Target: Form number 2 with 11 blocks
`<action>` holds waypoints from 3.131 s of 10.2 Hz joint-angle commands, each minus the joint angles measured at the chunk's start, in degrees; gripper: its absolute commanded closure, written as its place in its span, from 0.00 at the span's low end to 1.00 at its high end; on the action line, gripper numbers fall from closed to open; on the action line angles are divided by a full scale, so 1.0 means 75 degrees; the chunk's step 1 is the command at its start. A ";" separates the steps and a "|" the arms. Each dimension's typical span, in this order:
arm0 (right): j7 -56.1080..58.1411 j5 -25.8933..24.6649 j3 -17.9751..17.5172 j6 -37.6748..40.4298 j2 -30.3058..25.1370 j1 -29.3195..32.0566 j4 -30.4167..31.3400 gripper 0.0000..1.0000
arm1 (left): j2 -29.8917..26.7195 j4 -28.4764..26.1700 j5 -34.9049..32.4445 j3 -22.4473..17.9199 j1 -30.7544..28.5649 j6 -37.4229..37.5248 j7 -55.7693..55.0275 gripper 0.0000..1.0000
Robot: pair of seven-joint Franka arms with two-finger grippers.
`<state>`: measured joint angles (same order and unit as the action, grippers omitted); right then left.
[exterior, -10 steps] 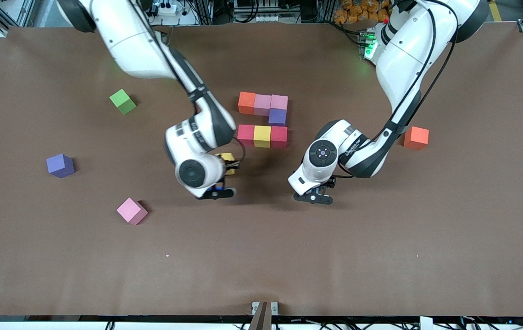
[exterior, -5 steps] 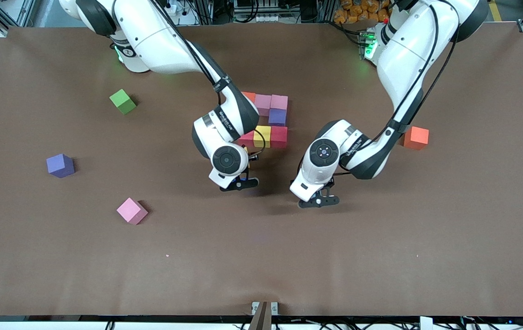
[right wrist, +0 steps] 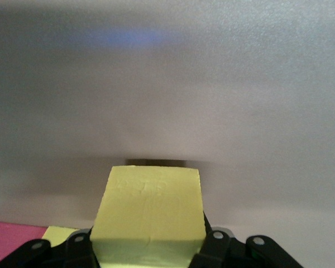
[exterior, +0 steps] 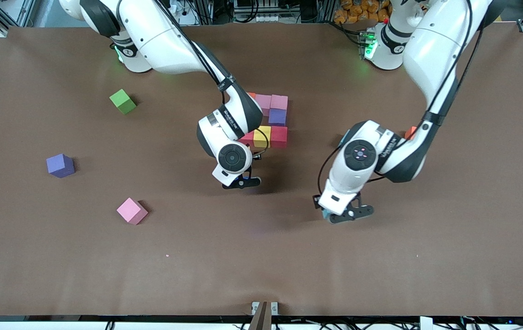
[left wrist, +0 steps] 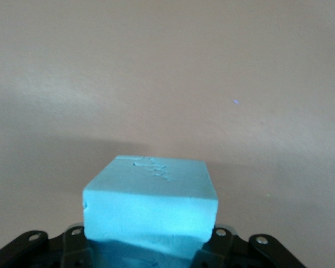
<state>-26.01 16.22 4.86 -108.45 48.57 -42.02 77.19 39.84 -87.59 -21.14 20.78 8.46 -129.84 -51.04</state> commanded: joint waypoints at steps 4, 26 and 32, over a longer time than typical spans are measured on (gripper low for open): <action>-0.0435 0.0214 0.0043 -0.0177 0.0063 -0.0245 0.0171 0.86 | 0.0019 0.0230 0.0159 0.0030 -0.0402 0.0039 -0.0039 0.96; -0.0317 0.0216 0.0043 -0.0423 -0.0230 -0.0491 0.0922 0.80 | -0.0297 0.0218 0.0640 0.1095 -0.0086 0.1738 -0.0051 0.99; -0.0411 0.0228 0.0055 -0.0458 -0.0265 -0.0491 0.0817 0.00 | -0.0297 0.0159 0.0627 0.1635 0.0065 0.1914 -0.0155 1.00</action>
<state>-28.61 17.24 4.80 -110.93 47.59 -44.94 81.56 38.65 -85.84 -17.11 32.71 8.04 -116.65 -51.68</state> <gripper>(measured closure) 0.167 0.383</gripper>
